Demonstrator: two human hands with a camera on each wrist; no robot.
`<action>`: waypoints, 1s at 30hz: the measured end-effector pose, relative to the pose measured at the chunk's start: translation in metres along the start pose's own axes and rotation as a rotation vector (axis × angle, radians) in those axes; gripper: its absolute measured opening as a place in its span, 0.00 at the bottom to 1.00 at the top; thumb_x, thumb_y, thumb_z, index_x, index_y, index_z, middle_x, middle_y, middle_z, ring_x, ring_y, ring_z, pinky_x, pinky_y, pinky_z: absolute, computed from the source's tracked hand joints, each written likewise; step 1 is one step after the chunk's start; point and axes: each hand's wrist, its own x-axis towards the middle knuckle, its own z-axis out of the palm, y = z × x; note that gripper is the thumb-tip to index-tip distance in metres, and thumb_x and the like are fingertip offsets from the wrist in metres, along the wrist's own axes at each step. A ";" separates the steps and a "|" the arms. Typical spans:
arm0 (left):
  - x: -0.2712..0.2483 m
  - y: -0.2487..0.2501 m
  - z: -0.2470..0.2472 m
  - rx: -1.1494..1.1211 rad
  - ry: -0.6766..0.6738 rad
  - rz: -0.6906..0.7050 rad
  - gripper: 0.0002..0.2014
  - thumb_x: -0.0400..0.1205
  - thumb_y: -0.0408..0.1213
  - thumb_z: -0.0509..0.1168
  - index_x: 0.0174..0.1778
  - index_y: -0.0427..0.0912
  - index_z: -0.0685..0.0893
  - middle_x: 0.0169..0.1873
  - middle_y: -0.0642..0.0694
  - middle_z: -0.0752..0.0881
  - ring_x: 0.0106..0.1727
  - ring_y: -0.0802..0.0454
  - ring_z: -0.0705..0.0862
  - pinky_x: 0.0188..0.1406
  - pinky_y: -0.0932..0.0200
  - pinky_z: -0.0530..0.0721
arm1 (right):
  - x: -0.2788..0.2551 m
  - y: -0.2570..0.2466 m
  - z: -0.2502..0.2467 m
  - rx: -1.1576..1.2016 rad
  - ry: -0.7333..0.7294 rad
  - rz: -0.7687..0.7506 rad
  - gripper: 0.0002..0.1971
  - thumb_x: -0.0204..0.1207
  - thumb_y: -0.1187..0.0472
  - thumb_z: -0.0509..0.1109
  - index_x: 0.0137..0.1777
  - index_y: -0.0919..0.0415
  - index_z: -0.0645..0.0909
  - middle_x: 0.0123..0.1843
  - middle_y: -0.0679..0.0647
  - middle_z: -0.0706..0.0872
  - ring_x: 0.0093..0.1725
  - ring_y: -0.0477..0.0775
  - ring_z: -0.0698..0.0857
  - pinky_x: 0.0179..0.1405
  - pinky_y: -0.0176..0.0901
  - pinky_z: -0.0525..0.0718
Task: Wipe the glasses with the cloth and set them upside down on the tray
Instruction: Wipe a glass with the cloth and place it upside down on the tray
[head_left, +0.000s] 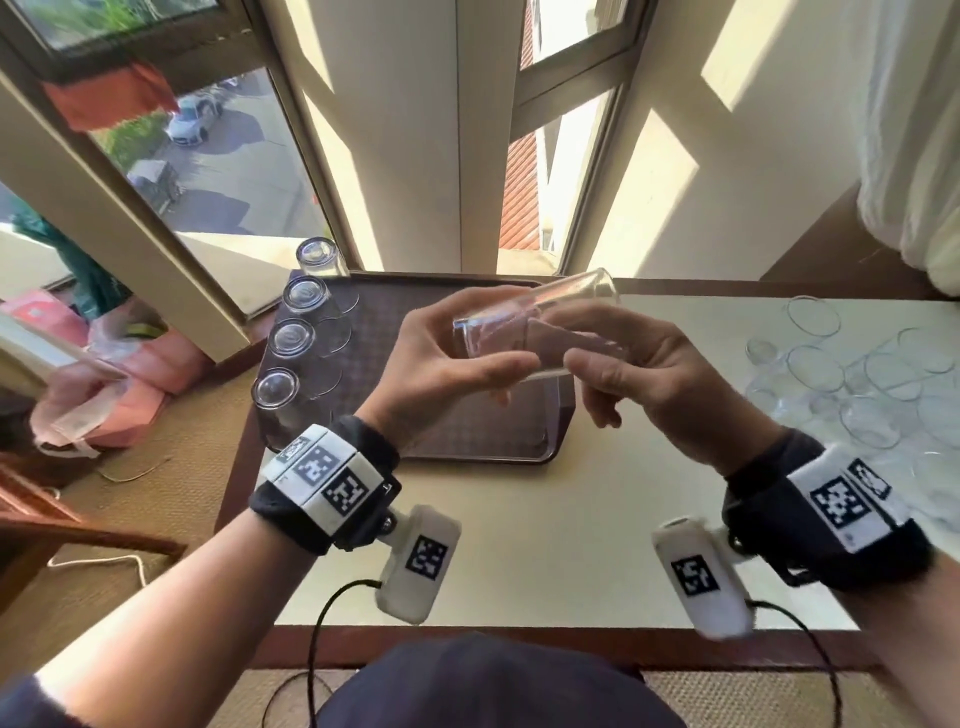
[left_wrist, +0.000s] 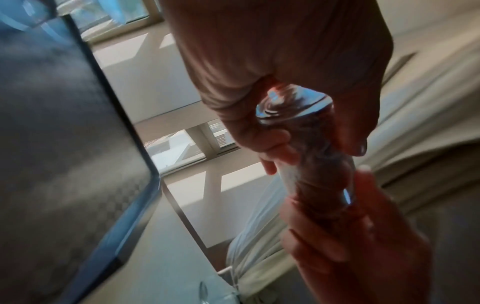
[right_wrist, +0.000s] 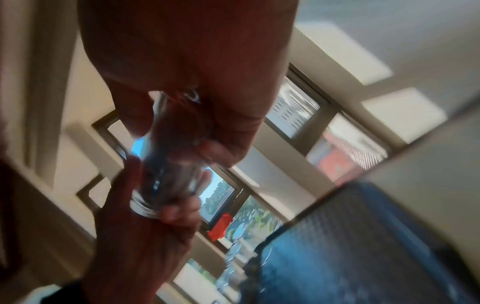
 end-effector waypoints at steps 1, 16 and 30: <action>-0.001 0.004 0.000 0.076 -0.009 0.050 0.31 0.70 0.24 0.78 0.70 0.28 0.80 0.59 0.37 0.89 0.45 0.51 0.92 0.36 0.61 0.89 | -0.002 0.002 0.000 0.067 -0.002 0.053 0.17 0.78 0.65 0.65 0.67 0.58 0.80 0.39 0.39 0.87 0.25 0.46 0.74 0.22 0.39 0.75; 0.000 0.008 -0.005 0.097 -0.029 -0.056 0.27 0.68 0.33 0.80 0.64 0.35 0.86 0.47 0.46 0.92 0.39 0.55 0.90 0.33 0.61 0.88 | 0.002 0.001 0.008 -0.029 0.000 -0.035 0.17 0.82 0.72 0.63 0.69 0.66 0.77 0.41 0.39 0.88 0.31 0.37 0.84 0.29 0.26 0.80; 0.001 -0.004 -0.004 0.214 -0.164 -0.240 0.35 0.65 0.52 0.81 0.66 0.39 0.84 0.46 0.54 0.90 0.44 0.58 0.90 0.39 0.65 0.87 | -0.016 0.029 0.000 0.101 0.087 0.087 0.17 0.80 0.54 0.68 0.67 0.58 0.82 0.47 0.55 0.90 0.29 0.64 0.81 0.26 0.48 0.83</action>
